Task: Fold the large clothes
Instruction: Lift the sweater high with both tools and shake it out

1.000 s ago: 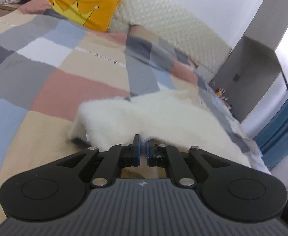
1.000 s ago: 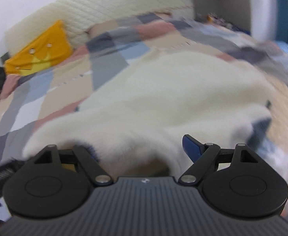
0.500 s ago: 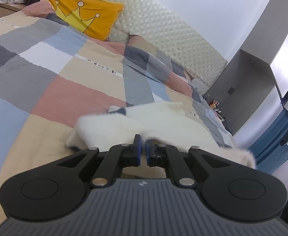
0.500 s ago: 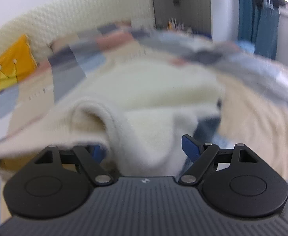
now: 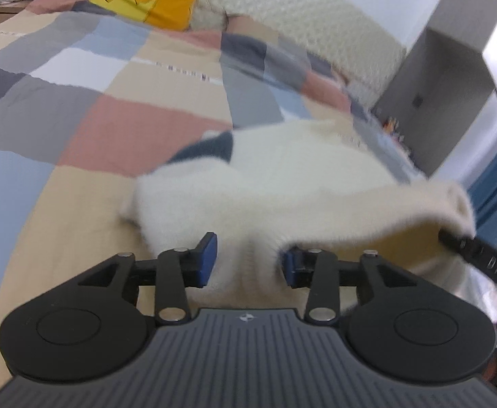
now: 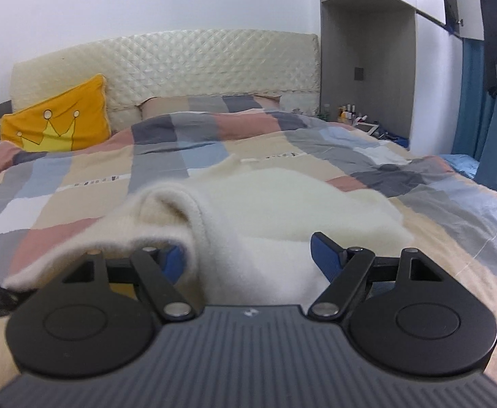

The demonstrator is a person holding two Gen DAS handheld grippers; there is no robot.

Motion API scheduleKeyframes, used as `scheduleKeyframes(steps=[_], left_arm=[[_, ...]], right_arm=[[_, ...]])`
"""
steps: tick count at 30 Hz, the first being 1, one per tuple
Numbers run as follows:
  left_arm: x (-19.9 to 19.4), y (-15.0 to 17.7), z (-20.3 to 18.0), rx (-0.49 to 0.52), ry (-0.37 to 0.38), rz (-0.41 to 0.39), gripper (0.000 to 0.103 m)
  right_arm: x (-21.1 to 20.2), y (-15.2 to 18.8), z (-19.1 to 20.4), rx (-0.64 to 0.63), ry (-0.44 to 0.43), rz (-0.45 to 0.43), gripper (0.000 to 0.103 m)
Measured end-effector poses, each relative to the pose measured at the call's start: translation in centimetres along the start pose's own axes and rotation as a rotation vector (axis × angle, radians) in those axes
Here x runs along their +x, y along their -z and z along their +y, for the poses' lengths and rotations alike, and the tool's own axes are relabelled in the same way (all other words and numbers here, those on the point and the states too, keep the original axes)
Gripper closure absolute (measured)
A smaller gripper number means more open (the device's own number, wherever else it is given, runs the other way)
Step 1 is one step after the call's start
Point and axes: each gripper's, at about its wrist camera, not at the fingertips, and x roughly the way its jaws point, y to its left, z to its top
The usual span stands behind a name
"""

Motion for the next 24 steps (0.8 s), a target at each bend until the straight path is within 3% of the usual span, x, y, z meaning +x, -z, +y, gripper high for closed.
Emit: scheduleKeyframes(steps=[9, 17, 24], left_arm=[[2.9, 2.5, -2.5, 0.187, -0.166, 0.071, 0.052], [4.1, 3.4, -2.0, 0.177, -0.227, 0.105, 0.052], [3.3, 3.2, -2.0, 0.121, -0.231, 0.048, 0.052]], right_arm=[[1.5, 1.0, 2.1, -0.104, -0.029, 0.067, 0.023], [3.7, 2.2, 3.4, -0.196, -0.030, 0.202, 0.023], [1.5, 0.7, 1.5, -0.089, 0.022, 0.020, 0.023]])
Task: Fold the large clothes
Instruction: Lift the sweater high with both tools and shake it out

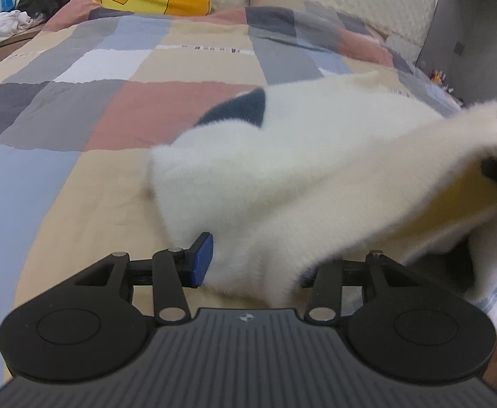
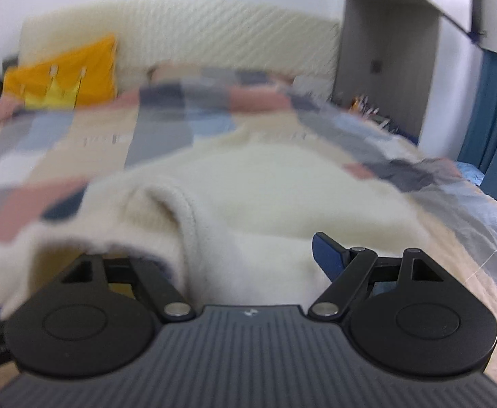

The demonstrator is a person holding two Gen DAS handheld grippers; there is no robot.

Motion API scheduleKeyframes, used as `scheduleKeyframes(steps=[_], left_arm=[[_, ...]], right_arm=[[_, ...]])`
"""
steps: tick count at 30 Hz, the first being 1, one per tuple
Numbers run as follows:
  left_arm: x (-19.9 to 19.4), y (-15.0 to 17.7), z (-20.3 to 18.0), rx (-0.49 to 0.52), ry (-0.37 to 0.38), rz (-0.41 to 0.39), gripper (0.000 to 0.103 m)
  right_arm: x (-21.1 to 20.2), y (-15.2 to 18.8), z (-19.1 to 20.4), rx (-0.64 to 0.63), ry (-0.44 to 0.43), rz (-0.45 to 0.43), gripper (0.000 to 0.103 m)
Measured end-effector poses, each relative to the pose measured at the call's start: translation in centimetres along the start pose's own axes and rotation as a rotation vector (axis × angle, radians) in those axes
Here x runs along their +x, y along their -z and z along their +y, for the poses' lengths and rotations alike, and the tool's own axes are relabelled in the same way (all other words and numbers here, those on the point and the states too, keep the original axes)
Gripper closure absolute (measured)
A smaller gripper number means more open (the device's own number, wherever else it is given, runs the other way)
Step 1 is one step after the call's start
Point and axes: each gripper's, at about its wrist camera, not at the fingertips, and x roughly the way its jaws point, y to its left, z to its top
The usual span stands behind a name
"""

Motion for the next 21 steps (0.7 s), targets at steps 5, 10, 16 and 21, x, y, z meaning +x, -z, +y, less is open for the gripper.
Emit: scheduleKeyframes(steps=[5, 10, 16, 21], left_arm=[[-0.8, 0.2, -1.0, 0.045, -0.002, -0.050, 0.049], [-1.5, 0.7, -2.6, 0.115, -0.037, -0.089, 0.037], [-1.5, 0.1, -1.3, 0.014, -0.125, -0.111, 0.034], [0.6, -1.0, 2.4, -0.162, -0.117, -0.053, 0.036]], right_arm=[[-1.9, -0.7, -0.7, 0.024, 0.027, -0.125, 0.023], [-3.0, -1.4, -2.7, 0.109, 0.046, -0.216, 0.023], [-2.1, -1.4, -3.7, 0.145, 0.022, -0.182, 0.023], [-0.2, -0.4, -2.8, 0.124, -0.002, -0.039, 0.023]])
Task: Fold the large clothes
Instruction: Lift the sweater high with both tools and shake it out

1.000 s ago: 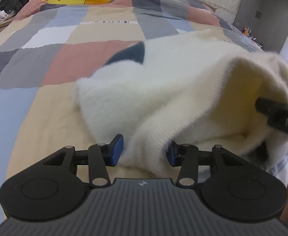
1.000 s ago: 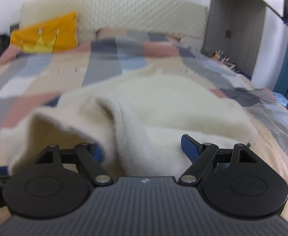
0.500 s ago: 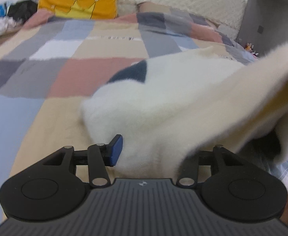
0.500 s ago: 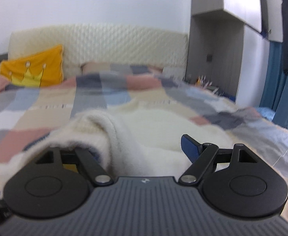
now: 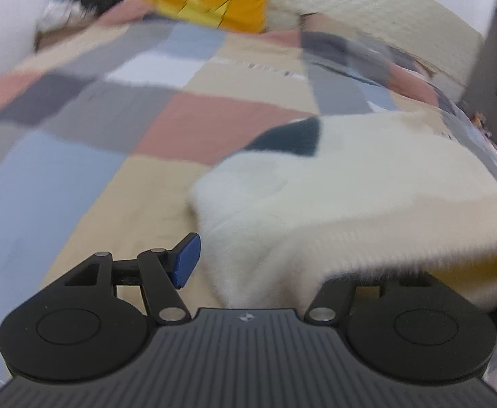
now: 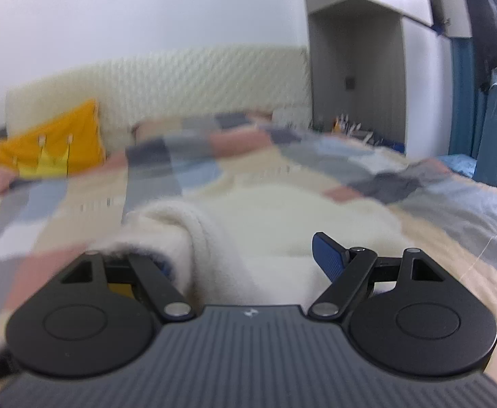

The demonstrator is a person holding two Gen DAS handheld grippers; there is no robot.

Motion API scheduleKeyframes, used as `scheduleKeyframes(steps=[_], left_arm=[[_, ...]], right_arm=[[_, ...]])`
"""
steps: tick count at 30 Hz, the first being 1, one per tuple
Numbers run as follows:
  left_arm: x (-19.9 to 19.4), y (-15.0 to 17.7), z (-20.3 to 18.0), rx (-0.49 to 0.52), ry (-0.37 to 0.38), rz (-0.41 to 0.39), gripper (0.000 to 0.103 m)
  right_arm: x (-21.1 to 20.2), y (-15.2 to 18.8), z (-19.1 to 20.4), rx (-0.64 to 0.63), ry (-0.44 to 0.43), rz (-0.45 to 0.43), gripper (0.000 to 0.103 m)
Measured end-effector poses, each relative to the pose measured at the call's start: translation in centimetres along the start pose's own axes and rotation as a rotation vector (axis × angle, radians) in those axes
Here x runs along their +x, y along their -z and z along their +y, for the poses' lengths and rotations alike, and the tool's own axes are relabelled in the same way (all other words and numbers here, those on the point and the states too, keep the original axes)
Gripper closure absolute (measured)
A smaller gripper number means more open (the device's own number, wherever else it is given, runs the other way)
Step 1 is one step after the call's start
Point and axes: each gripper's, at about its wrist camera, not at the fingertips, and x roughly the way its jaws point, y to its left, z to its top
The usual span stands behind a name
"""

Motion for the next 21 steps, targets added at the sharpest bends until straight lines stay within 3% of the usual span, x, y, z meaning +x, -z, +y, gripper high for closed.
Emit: scheduleKeyframes(steps=[5, 12, 17, 21], left_arm=[[0.0, -0.1, 0.0, -0.009, 0.023, -0.024, 0.049], [-2.8, -2.0, -0.3, -0.054, 0.081, -0.123, 0.055], [-7.9, -5.9, -2.4, -0.049, 0.147, -0.270, 0.074], [-11.8, -9.6, -4.5, -0.055, 0.177, -0.357, 0.081]], right_arm=[[0.2, 0.5, 0.6, -0.009, 0.012, 0.008, 0.023], [-1.4, -0.8, 0.2, -0.044, 0.027, -0.065, 0.023], [-3.8, -4.6, -1.5, -0.006, 0.015, -0.155, 0.023], [-5.7, -8.5, -2.2, -0.022, -0.001, -0.234, 0.023]])
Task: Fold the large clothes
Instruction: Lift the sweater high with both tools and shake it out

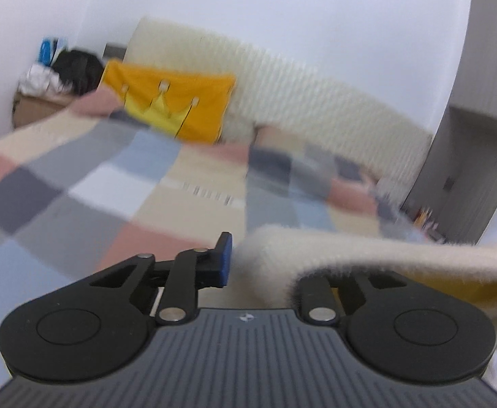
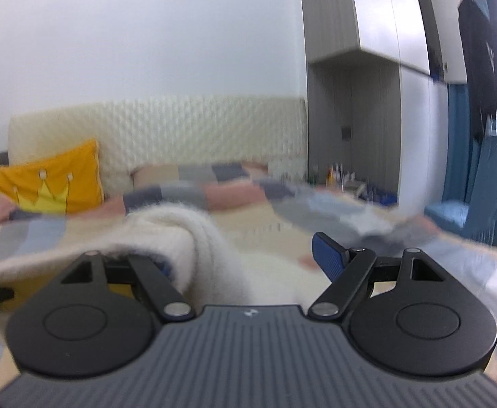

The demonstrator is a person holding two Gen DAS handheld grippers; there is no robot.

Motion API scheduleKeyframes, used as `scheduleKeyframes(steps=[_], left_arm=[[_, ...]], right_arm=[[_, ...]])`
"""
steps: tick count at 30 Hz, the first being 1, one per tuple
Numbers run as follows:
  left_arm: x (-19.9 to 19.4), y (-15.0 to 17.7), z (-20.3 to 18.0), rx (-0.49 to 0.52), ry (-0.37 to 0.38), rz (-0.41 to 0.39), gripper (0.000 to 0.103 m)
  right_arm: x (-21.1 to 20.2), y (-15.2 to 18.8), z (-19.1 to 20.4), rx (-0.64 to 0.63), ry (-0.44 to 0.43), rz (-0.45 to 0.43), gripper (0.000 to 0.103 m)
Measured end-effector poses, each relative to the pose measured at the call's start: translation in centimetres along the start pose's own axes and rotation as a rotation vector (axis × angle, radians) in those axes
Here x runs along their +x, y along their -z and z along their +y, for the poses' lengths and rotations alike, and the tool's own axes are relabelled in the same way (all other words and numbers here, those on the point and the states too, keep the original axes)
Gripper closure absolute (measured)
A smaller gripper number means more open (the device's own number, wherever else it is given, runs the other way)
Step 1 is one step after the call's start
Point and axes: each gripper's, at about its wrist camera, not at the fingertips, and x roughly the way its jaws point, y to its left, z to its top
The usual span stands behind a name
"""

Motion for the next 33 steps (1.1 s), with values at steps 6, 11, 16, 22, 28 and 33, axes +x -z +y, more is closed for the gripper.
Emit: scheduleKeyframes(steps=[6, 11, 16, 22, 28, 33], left_arm=[[-2.9, -6.7, -3.1, -0.023, 0.037, -0.081, 0.083], [-6.4, -13.3, -6.3, -0.003, 0.047, -0.166, 0.085], [-10.6, -19.6, -9.1, 0.028, 0.032, -0.260, 0.086], [-17.0, -25.2, -11.6, 0.114, 0.015, -0.390, 0.086], [-23.4, -28.8, -12.7, 0.148, 0.015, -0.474, 0.086], [-28.4, -31.0, -11.9, 0.142, 0.026, -0.517, 0.086]], right_arm=[[-0.9, -6.0, -1.0, -0.035, -0.025, -0.105, 0.023], [-2.0, -11.5, -1.8, -0.057, -0.062, -0.193, 0.024], [-3.4, -17.4, -2.5, -0.057, -0.120, -0.247, 0.024], [-5.1, -23.7, -4.0, 0.004, -0.213, -0.270, 0.024], [-8.1, -27.7, -4.8, 0.017, -0.275, -0.303, 0.024], [-11.1, -30.3, -4.8, 0.037, -0.343, -0.326, 0.023]])
